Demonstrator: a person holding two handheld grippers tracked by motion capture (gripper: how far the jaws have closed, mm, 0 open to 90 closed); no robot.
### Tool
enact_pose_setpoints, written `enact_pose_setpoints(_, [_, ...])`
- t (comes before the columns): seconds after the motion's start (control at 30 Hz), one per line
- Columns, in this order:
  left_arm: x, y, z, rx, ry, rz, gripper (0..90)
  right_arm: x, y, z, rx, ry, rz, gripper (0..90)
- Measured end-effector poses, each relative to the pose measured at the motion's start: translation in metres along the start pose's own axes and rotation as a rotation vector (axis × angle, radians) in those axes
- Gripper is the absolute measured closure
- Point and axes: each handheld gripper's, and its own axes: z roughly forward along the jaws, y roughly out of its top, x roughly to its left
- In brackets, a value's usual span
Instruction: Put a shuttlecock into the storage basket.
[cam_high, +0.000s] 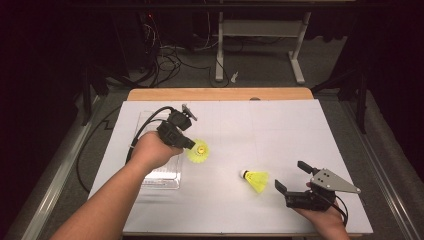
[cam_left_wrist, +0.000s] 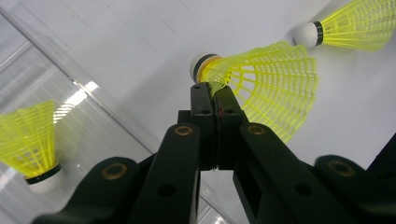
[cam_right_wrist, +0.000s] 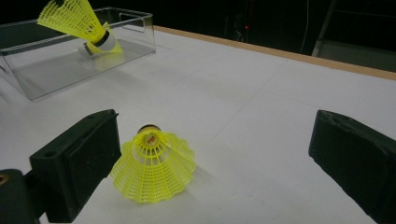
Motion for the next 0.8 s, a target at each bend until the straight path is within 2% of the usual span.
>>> enact_pose_setpoints(0.4, [0.01,-0.008,-0.025,-0.044,0.009,-0.022,89.5,0.0,0.0,0.0,0.0,-0.006,-0.001,1.0])
enact_pose_setpoints(0.57, [0.012,-0.009,-0.034,-0.055,0.023,-0.024,89.5,0.0,0.0,0.001,0.001,-0.006,-0.003,1.0])
enact_pose_setpoints(0.8, [0.019,-0.014,-0.045,-0.071,0.04,-0.048,89.5,0.0,-0.001,0.001,0.005,-0.005,-0.003,1.0])
